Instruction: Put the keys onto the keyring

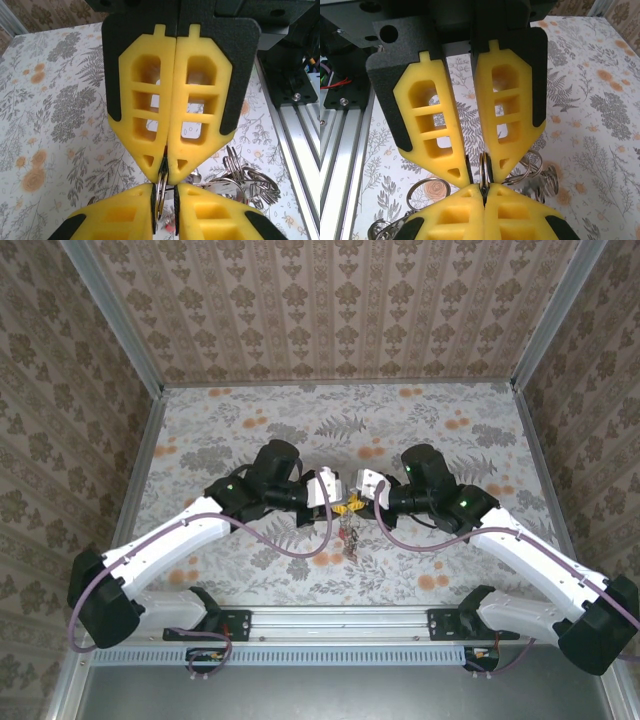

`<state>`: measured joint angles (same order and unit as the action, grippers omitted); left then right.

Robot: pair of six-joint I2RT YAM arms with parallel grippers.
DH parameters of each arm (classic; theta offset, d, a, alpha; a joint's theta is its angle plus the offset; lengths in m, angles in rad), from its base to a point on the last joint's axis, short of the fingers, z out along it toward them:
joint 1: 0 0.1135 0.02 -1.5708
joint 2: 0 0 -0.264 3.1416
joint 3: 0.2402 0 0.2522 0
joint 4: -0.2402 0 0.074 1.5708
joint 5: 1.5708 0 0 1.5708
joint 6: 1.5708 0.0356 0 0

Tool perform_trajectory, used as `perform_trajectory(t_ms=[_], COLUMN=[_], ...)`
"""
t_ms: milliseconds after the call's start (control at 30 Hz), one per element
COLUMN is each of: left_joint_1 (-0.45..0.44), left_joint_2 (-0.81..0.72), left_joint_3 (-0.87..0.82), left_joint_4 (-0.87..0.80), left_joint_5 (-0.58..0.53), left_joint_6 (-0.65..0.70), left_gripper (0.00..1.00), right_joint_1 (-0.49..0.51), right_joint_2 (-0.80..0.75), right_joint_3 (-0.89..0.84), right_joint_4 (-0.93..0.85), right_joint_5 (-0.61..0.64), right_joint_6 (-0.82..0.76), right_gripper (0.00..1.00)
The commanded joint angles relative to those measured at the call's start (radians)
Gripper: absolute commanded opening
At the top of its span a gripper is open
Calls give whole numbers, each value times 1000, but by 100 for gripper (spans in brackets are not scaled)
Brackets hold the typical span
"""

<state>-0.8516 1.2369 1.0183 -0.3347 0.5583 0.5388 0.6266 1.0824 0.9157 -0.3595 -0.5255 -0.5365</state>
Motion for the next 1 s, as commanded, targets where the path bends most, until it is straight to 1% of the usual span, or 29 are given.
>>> perform_trajectory(t_ms=[0, 100, 133, 233, 267, 300, 367, 400, 533, 667, 800, 967], left_joint_1=[-14, -14, -15, -14, -14, -15, -12, -9, 25, 47, 62, 66], left_joint_2=[-16, -25, -27, -33, -39, -45, -65, -74, -99, -114, -125, -129], left_joint_3=[34, 31, 33, 31, 26, 15, -9, -19, -56, -90, -122, -143], left_joint_4=[-6, -9, -13, -12, -2, 15, 62, 88, 184, 260, 326, 382], left_joint_5=[-29, -29, -29, -5, 12, 24, 47, 65, 186, 258, 282, 277], left_joint_6=[27, 31, 32, 35, 39, 37, 25, 15, -32, -64, -96, -119], left_gripper=[16, 1, 0, 0, 0, 0, 0, 0, 0, 0, 0, 0], right_joint_1=[10, 10, 10, 10, 9, 7, 0, -6, -19, -21, -21, -22], right_joint_2=[-14, -25, -26, -25, -29, -36, -53, -60, -70, -67, -62, -54], right_joint_3=[37, 24, 22, 15, 9, -3, -30, -44, -60, -60, -64, -74], right_joint_4=[18, 36, 37, 39, 47, 59, 87, 98, 106, 111, 108, 113], right_joint_5=[14, 15, 13, 11, 8, 2, -19, -36, -89, -103, -103, -121], right_joint_6=[-14, -3, -3, -3, -1, 1, 6, 8, 18, 26, 23, 31], right_gripper=[0, 0, 0, 1, 9, 14, 20, 21, 22, 21, 22, 24])
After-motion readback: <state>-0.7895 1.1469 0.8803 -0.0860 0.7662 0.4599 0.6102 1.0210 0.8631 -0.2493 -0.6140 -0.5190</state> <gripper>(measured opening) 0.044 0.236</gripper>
